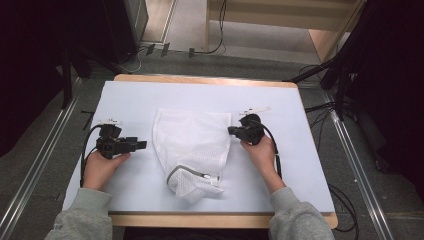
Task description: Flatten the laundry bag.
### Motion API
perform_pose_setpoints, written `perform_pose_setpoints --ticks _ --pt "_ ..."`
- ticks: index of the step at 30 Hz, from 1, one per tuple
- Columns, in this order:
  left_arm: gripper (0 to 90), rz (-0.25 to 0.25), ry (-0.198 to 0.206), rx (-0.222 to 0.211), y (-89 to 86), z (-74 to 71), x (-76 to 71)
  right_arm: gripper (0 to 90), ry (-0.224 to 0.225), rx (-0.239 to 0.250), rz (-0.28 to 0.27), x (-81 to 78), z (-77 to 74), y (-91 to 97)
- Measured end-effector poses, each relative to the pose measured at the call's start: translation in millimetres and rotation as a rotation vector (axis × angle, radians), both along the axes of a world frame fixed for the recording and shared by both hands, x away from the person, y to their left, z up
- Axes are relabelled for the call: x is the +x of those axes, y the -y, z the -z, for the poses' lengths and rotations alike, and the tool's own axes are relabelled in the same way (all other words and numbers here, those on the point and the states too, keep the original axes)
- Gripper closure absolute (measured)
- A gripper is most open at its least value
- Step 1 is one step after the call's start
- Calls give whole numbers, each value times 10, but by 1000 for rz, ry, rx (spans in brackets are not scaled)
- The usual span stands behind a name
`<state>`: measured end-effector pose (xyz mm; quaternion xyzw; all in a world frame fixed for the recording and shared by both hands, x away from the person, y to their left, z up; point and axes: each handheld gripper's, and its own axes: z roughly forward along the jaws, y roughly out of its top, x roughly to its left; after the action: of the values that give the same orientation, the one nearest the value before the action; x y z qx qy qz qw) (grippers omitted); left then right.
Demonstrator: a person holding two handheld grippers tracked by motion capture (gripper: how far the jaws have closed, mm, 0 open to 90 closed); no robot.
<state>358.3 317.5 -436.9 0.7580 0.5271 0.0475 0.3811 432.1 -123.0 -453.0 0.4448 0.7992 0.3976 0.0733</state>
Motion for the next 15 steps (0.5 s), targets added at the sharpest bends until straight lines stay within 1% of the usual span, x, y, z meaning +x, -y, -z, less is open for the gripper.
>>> perform_pose_setpoints --ticks 3,5,8,12,15 --pt "462 3 0 0 11 5 2 900 3 9 31 58 12 119" --pt "462 7 -2 2 20 6 2 900 -11 7 47 107 24 191" --pt "462 11 -2 3 41 8 3 900 -14 7 69 172 29 281" --pt "462 27 -5 2 89 8 1 900 -10 -9 95 256 51 372" --pt "462 43 -5 4 141 6 -2 900 -21 -20 119 316 90 434"
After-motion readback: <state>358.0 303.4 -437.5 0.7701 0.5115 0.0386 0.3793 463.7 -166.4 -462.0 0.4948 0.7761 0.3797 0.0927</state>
